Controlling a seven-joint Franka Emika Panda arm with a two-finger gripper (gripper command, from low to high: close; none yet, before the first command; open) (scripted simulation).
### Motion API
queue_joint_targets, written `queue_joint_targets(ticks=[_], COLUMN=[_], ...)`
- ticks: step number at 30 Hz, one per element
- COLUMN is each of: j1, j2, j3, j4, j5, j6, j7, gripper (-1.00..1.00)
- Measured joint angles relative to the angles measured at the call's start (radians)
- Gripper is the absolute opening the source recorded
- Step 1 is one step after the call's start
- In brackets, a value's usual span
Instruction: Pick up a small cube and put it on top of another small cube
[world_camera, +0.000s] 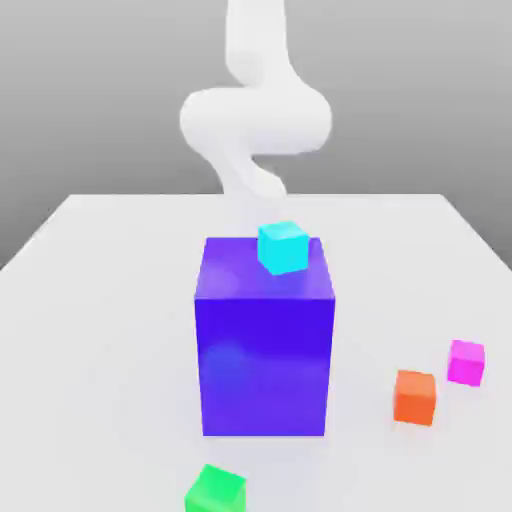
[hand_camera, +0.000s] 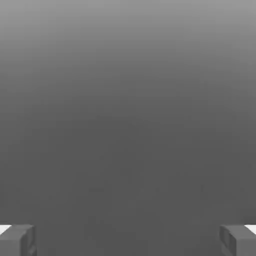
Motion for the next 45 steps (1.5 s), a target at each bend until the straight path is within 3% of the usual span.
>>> queue_joint_targets(ticks=[9,16,22,28,29,36,42,45], j1=[0.201,0.331,0.475,0.611,0.631,0.634,0.554,0.492], j2=[0.329,0.583,0.81,1.03,1.056,1.058,0.867,0.849], j3=[0.125,0.249,0.307,0.152,0.129,0.126,0.24,0.191], j4=[-0.138,-0.244,-0.333,-0.304,-0.298,-0.298,-0.34,-0.31], j5=[0.04,0.012,-0.124,-0.303,-0.318,-0.323,-0.15,-0.104], j6=[0.183,0.324,0.443,0.601,0.622,0.623,0.478,0.432], j7=[-0.155,-0.23,-0.214,-0.092,-0.08,-0.076,-0.205,-0.204], gripper=[0.0,0.0,0.0,0.0,-1.0,-1.0,-1.0,-1.0])
